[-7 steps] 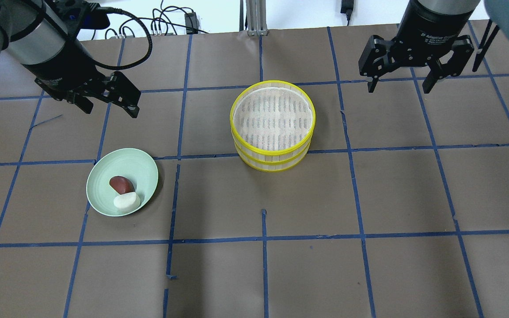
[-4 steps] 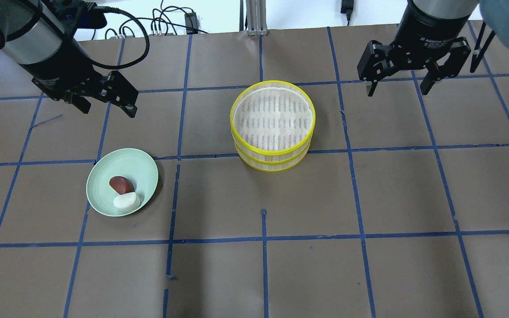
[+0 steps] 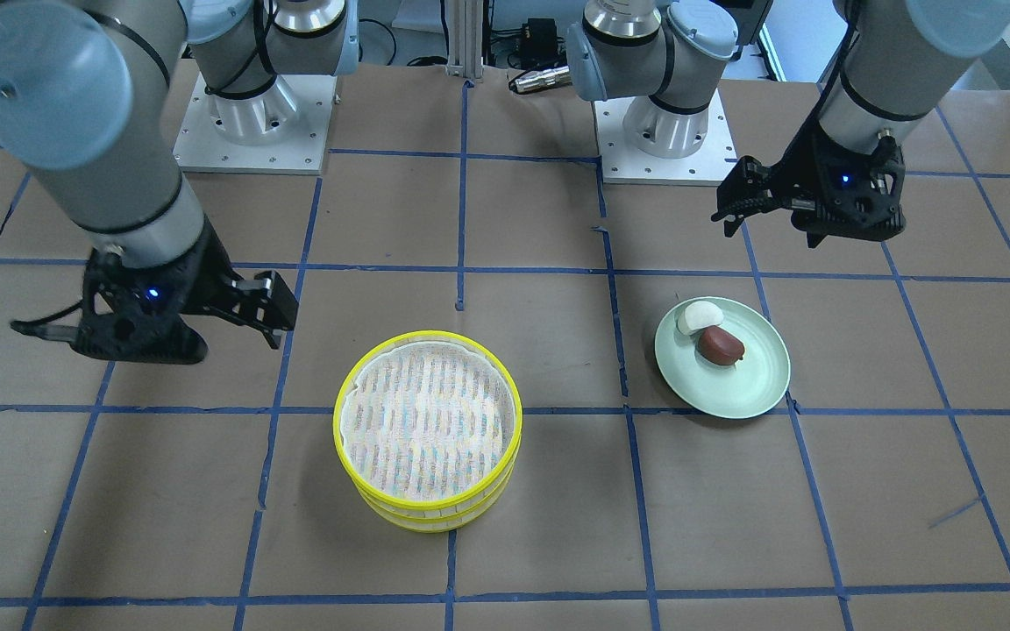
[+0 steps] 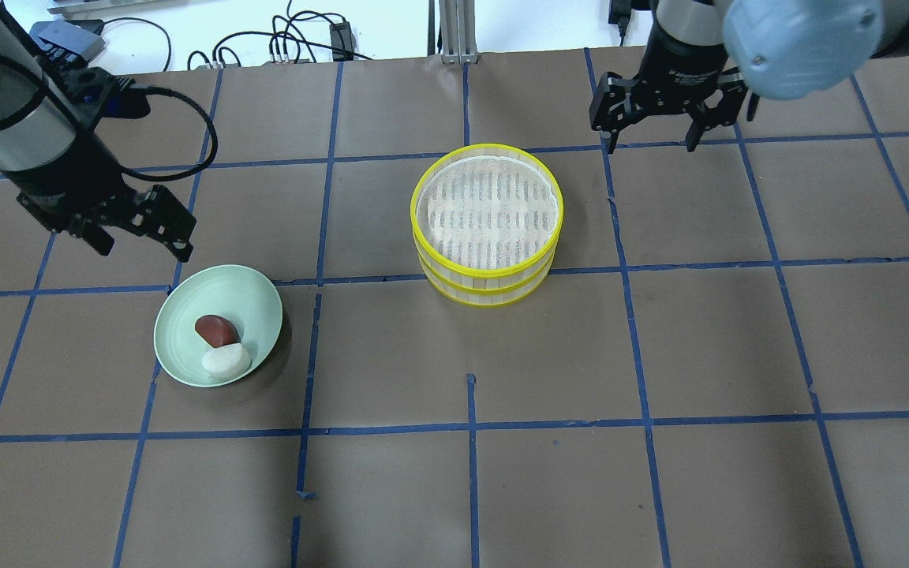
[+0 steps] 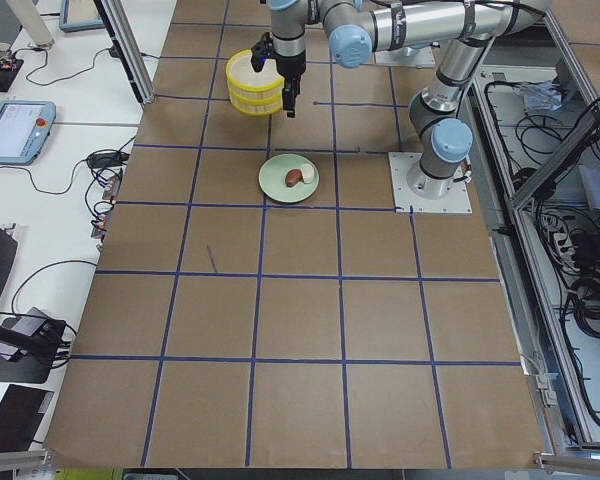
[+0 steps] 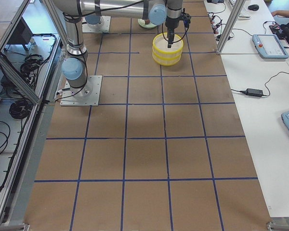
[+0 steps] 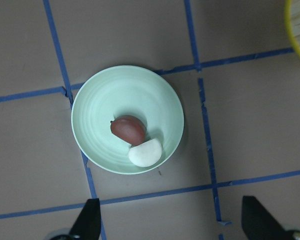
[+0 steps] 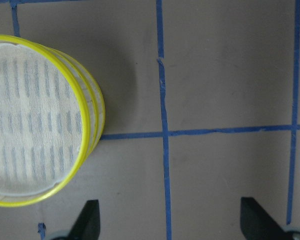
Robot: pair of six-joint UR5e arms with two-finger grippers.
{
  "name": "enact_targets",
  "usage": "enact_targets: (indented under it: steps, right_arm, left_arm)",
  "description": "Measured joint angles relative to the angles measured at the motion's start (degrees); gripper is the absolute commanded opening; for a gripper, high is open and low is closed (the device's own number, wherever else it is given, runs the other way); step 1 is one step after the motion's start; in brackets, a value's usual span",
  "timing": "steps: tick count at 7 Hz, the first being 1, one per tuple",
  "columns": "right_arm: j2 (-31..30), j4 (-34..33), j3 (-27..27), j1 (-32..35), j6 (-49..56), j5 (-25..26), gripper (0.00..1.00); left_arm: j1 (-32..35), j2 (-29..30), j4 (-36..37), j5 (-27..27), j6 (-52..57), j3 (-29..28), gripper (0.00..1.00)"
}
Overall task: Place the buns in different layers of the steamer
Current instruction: 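Move the left gripper to the green plate while the right approaches the steamer, then grasp the white bun with the left gripper while the right grips the top tier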
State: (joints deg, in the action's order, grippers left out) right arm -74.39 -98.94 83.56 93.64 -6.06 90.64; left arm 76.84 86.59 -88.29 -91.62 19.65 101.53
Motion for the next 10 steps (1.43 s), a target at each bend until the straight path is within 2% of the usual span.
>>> enact_targets:
  steps: [2, 3, 4, 5, 6, 7, 8, 9, 10]
  right_arm:
    - [7.68, -8.13, 1.13, 3.48, -4.67, -0.02, 0.99]
    - [9.6, -10.89, 1.9, 4.02, -5.38, -0.02, 0.99]
    - [10.51, -12.67, 2.86, 4.2, -5.58, -0.05, 0.85]
    - [11.0, -14.21, 3.7, 4.29, -5.65, -0.08, 0.54]
    - [11.28, -14.92, 4.16, 4.38, -5.65, -0.12, 0.3]
    - [11.46, -15.19, 4.34, 4.41, -5.6, -0.17, 0.14]
    - [11.49, -15.24, 4.39, 4.44, -5.52, -0.19, 0.08]
    - [11.4, -15.06, 4.49, 4.45, -5.39, -0.18, 0.07]
    - [11.17, -14.79, 4.73, 4.43, -5.13, -0.12, 0.05]
  left_arm:
    - [-3.54, 2.27, 2.51, -0.17, 0.05, 7.5, 0.99]
    - [-4.07, 4.81, 5.8, -0.18, -0.07, 10.22, 0.98]
    - [-4.25, 7.81, 8.55, -0.05, -0.31, 11.81, 0.94]
    - [-4.28, 10.57, 9.91, 0.17, -0.7, 12.46, 0.93]
    - [-4.27, 13.1, 10.44, 0.32, -1.15, 12.7, 0.93]
    - [-4.26, 15.08, 10.75, 0.4, -1.4, 12.77, 0.89]
    - [-4.25, 16.49, 11.06, 0.4, -1.5, 12.85, 0.83]
    - [-4.25, 17.53, 11.36, 0.4, -1.53, 12.99, 0.71]
    - [-4.25, 18.11, 11.55, 0.39, -1.52, 13.21, 0.66]
